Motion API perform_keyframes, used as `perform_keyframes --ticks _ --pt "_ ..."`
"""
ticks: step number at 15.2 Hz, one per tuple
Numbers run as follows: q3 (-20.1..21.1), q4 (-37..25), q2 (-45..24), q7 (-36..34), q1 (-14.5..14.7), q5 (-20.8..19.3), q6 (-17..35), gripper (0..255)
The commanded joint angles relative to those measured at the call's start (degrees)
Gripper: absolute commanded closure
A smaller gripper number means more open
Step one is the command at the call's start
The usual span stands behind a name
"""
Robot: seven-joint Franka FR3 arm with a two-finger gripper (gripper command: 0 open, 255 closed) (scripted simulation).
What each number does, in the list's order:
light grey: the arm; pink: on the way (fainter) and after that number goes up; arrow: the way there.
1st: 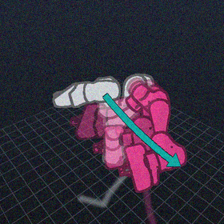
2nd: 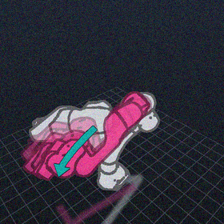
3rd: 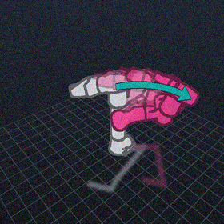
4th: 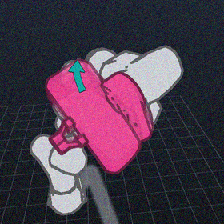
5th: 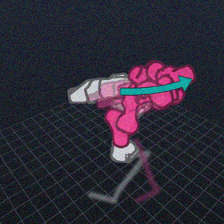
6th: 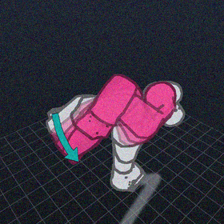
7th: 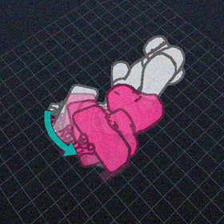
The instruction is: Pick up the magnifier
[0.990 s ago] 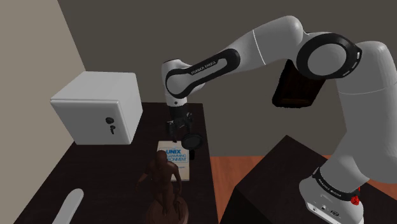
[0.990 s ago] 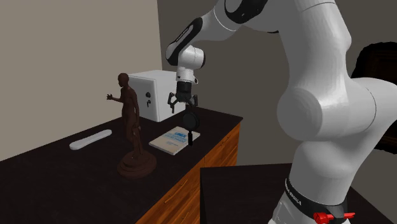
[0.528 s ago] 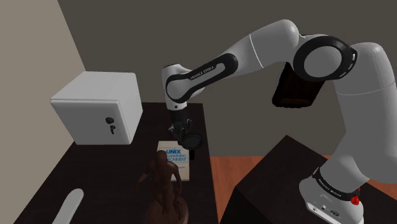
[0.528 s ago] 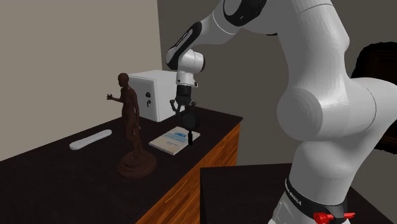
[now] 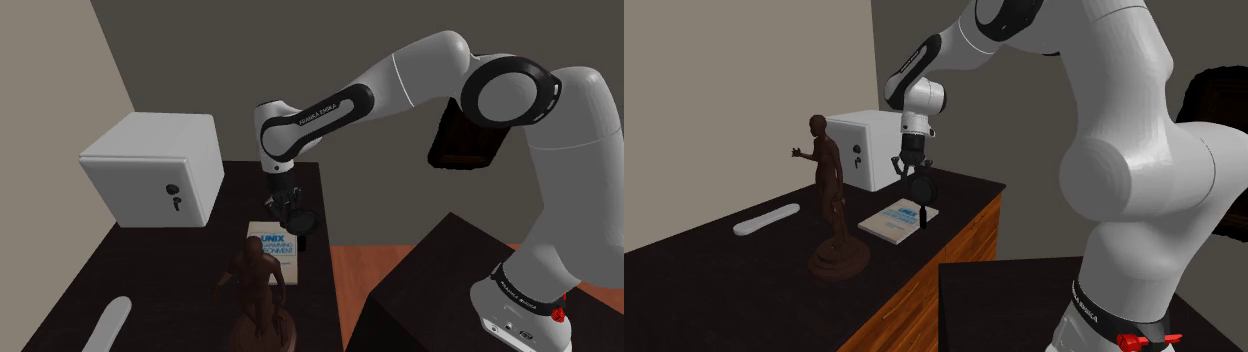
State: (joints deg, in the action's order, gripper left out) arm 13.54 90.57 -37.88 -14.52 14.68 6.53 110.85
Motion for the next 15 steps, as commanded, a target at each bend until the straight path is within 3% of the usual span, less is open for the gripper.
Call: perform_keyframes --ticks 1,15 --pt "0.1 -0.1 0.4 -0.1 0.0 0.1 -0.5 255" --pt "0.7 -2.8 5.7 -1.2 -0.5 0.7 -8.4 255"
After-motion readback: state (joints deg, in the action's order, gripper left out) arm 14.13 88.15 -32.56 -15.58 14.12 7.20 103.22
